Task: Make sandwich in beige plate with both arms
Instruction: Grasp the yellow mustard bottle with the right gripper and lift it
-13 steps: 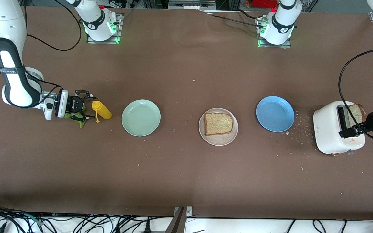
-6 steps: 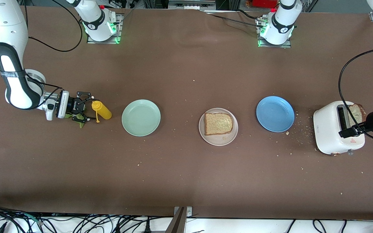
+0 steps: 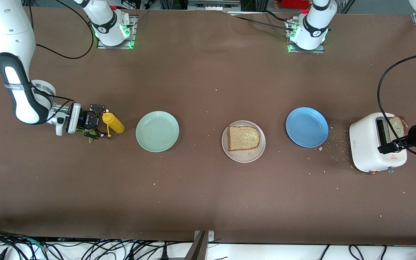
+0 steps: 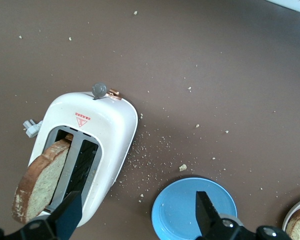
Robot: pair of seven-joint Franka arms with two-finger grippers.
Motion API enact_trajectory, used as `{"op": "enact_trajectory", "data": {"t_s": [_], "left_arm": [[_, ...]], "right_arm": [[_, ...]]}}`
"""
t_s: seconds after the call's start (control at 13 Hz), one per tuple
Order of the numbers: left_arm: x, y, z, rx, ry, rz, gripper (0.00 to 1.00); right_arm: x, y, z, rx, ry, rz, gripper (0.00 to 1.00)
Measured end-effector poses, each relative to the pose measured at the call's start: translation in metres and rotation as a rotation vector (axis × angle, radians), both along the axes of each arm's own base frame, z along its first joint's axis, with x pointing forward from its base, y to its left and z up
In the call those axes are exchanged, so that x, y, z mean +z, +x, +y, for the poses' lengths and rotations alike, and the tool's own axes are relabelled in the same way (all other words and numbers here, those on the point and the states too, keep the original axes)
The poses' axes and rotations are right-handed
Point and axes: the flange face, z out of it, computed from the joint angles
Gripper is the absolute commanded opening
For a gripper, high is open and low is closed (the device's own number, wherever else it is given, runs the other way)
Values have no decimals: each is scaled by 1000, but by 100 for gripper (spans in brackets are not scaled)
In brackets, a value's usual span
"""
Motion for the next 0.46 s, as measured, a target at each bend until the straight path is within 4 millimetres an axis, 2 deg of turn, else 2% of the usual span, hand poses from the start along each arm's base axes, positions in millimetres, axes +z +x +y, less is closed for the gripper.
{"op": "enact_trajectory", "data": {"t_s": [0.15,0.31,0.46], "left_arm": [[0,0,0,0,0,0,100],[0,0,-1,-2,0,0,100],[0,0,-2,-3,0,0,100]], "right_arm": [[-1,1,2,-1,3,0,24],[0,3,2,5,1,-17,1],[4,9,1,11,-2,-39,0]]}}
